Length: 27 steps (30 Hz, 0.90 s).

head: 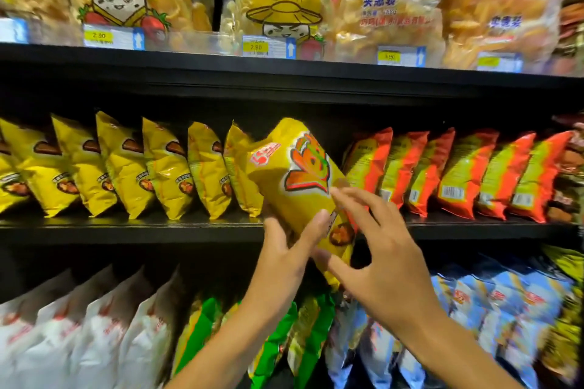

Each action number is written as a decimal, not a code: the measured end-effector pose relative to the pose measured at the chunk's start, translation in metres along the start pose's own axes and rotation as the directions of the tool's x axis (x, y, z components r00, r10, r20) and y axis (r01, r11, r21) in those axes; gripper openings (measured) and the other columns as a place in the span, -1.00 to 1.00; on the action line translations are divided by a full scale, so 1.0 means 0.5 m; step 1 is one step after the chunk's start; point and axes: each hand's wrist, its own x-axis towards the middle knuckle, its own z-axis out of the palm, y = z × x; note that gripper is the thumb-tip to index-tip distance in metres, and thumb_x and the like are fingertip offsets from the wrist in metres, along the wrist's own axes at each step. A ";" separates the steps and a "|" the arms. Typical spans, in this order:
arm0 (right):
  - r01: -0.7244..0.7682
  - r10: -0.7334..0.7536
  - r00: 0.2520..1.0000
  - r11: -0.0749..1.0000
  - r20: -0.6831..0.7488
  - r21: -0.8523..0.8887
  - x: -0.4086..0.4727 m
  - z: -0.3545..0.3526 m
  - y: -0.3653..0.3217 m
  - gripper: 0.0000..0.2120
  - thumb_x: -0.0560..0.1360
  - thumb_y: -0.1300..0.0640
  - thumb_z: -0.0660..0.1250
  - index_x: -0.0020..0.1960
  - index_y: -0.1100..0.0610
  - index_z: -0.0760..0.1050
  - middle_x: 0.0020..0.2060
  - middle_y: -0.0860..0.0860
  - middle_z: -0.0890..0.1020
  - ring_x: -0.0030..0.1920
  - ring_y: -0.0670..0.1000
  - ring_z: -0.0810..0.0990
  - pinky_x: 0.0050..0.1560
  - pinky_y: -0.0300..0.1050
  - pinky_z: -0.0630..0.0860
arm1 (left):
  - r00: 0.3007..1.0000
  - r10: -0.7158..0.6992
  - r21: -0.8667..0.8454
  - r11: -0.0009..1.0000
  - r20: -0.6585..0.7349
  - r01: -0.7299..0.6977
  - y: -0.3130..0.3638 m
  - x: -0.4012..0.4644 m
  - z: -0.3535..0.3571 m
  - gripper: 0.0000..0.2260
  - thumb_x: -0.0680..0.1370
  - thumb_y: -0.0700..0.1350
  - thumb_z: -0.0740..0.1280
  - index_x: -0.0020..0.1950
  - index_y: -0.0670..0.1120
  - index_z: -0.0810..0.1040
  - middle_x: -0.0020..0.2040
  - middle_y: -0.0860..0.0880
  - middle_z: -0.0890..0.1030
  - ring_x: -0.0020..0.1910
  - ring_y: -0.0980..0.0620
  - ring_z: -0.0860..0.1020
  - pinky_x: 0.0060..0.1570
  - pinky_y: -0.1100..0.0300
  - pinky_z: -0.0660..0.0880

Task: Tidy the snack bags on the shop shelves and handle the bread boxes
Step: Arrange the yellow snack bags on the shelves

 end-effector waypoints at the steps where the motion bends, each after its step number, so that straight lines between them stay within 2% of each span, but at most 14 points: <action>1: 0.037 -0.037 0.999 0.999 0.009 0.020 -0.026 -0.001 -0.001 -0.27 0.45 -0.36 0.31 0.56 -0.16 0.35 0.44 -0.21 0.39 0.46 -0.16 0.36 0.30 -0.36 0.39 | 0.998 -0.035 -0.052 0.998 -0.048 0.032 0.000 -0.017 0.009 -0.38 0.41 0.10 0.54 0.40 0.04 0.39 0.25 0.03 0.69 0.25 0.09 0.64 0.14 0.16 0.60; 3: 0.095 -0.097 0.995 0.994 0.037 0.053 -0.076 -0.005 0.004 -0.30 0.49 -0.34 0.35 0.57 -0.14 0.36 0.46 -0.18 0.35 0.48 -0.10 0.35 0.42 -0.33 0.33 | 0.988 -0.082 -0.083 0.994 -0.130 0.071 -0.011 -0.046 0.014 -0.36 0.41 0.16 0.60 0.37 -0.03 0.46 0.20 -0.02 0.71 0.22 0.01 0.67 0.20 0.01 0.59; 6: 0.125 -0.129 0.991 0.980 0.019 0.158 -0.137 -0.025 0.017 -0.43 0.55 -0.26 0.37 0.50 -0.08 0.45 0.43 -0.16 0.41 0.46 -0.03 0.40 0.43 -0.28 0.32 | 0.973 -0.083 -0.025 0.997 -0.215 0.079 -0.030 -0.090 0.007 -0.40 0.42 0.19 0.57 0.33 -0.05 0.52 0.17 -0.04 0.72 0.20 -0.04 0.68 0.15 0.00 0.61; 8: 0.070 -0.059 0.997 0.958 -0.046 0.279 -0.163 -0.044 0.025 -0.50 0.56 -0.17 0.38 0.45 -0.05 0.49 0.40 -0.17 0.46 0.45 -0.03 0.43 0.43 -0.30 0.31 | 0.977 -0.086 0.029 0.995 -0.194 0.093 -0.048 -0.118 0.003 -0.48 0.45 0.17 0.48 0.33 -0.03 0.52 0.19 -0.04 0.71 0.22 -0.05 0.67 0.16 -0.03 0.60; 10: -0.068 0.101 0.993 0.911 -0.059 0.407 -0.183 -0.053 0.039 -0.51 0.54 -0.15 0.38 0.44 -0.08 0.48 0.39 -0.19 0.48 0.45 -0.07 0.44 0.42 -0.29 0.33 | 0.988 -0.109 0.066 0.991 -0.111 0.117 -0.069 -0.149 0.003 -0.53 0.52 0.09 0.40 0.38 -0.03 0.49 0.26 -0.04 0.68 0.26 -0.02 0.65 0.22 0.02 0.60; 12: -0.227 0.254 0.967 0.812 0.023 0.538 -0.198 -0.059 0.045 -0.45 0.51 -0.21 0.38 0.46 -0.11 0.43 0.41 -0.21 0.49 0.45 -0.13 0.44 0.39 -0.31 0.36 | 0.991 -0.133 0.142 0.981 -0.027 0.135 -0.090 -0.185 0.005 -0.53 0.57 0.08 0.39 0.45 -0.03 0.46 0.34 0.01 0.64 0.33 0.02 0.60 0.27 0.13 0.56; 15: -0.419 0.357 0.900 0.557 0.248 0.717 -0.219 -0.058 0.052 -0.43 0.50 -0.18 0.45 0.46 -0.15 0.38 0.31 -0.35 0.57 0.35 -0.32 0.49 0.25 -0.43 0.43 | 0.962 -0.265 0.204 0.947 0.066 0.247 -0.121 -0.242 0.008 -0.40 0.51 0.21 0.43 0.49 0.05 0.41 0.38 0.03 0.61 0.38 -0.01 0.56 0.33 0.05 0.52; 17: -0.499 0.368 0.861 0.475 0.352 0.725 -0.248 -0.059 0.053 -0.49 0.53 -0.14 0.45 0.43 -0.14 0.41 0.23 -0.38 0.62 0.30 -0.33 0.53 0.25 -0.37 0.48 | 0.926 -0.363 0.224 0.916 0.103 0.334 -0.136 -0.273 0.003 -0.35 0.47 0.25 0.44 0.50 0.09 0.38 0.38 0.06 0.61 0.39 0.00 0.56 0.36 0.01 0.51; 19: -0.537 0.426 0.833 0.469 0.354 0.701 -0.296 -0.058 0.058 -0.48 0.54 -0.10 0.47 0.44 -0.07 0.45 0.29 -0.23 0.63 0.35 -0.19 0.55 0.39 -0.13 0.49 | 0.893 -0.419 0.263 0.891 0.161 0.371 -0.141 -0.299 0.000 -0.27 0.44 0.29 0.48 0.54 0.10 0.34 0.40 0.10 0.58 0.41 0.03 0.53 0.34 0.07 0.50; 20: -0.545 0.465 0.820 0.459 0.333 0.702 -0.318 -0.064 0.054 -0.55 0.54 -0.02 0.47 0.39 -0.05 0.48 0.24 -0.23 0.66 0.31 -0.19 0.58 0.36 -0.13 0.50 | 0.878 -0.437 0.256 0.887 0.194 0.385 -0.138 -0.308 0.001 -0.23 0.42 0.29 0.50 0.54 0.09 0.32 0.41 0.11 0.57 0.41 0.05 0.53 0.29 0.14 0.52; 21: -0.543 0.489 0.813 0.438 0.317 0.717 -0.339 -0.066 0.053 -0.64 0.53 0.10 0.44 0.30 -0.08 0.50 0.13 -0.31 0.69 0.22 -0.28 0.61 0.27 -0.25 0.53 | 0.876 -0.434 0.232 0.893 0.212 0.386 -0.136 -0.316 0.005 -0.19 0.40 0.30 0.53 0.55 0.08 0.30 0.41 0.12 0.57 0.40 0.07 0.53 0.25 0.20 0.53; 23: -0.572 0.529 0.783 0.400 0.329 0.716 -0.373 -0.067 0.046 -0.65 0.52 0.25 0.41 0.15 -0.14 0.47 -0.06 -0.45 0.68 0.06 -0.41 0.62 0.06 -0.45 0.53 | 0.907 -0.382 0.184 0.918 0.178 0.351 -0.130 -0.326 0.017 -0.12 0.36 0.31 0.55 0.56 0.04 0.28 0.40 0.09 0.58 0.39 0.05 0.54 0.21 0.22 0.54; 25: -0.563 0.516 0.793 0.416 0.325 0.714 -0.407 -0.058 0.043 -0.67 0.50 0.20 0.45 0.21 -0.05 0.53 0.03 -0.27 0.73 0.13 -0.24 0.67 0.14 -0.30 0.58 | 0.943 -0.320 0.132 0.942 0.091 0.307 -0.131 -0.339 0.033 -0.13 0.38 0.27 0.56 0.56 -0.02 0.30 0.39 0.01 0.60 0.38 -0.01 0.56 0.20 0.19 0.55; 27: -0.558 0.501 0.798 0.402 0.336 0.726 -0.431 -0.051 0.028 -0.60 0.47 0.10 0.48 0.29 0.05 0.54 0.15 -0.07 0.72 0.22 -0.03 0.67 0.23 -0.11 0.59 | 0.964 -0.264 0.102 0.959 -0.027 0.265 -0.133 -0.360 0.047 -0.29 0.41 0.16 0.57 0.47 -0.06 0.45 0.31 -0.05 0.66 0.30 -0.08 0.62 0.14 0.16 0.59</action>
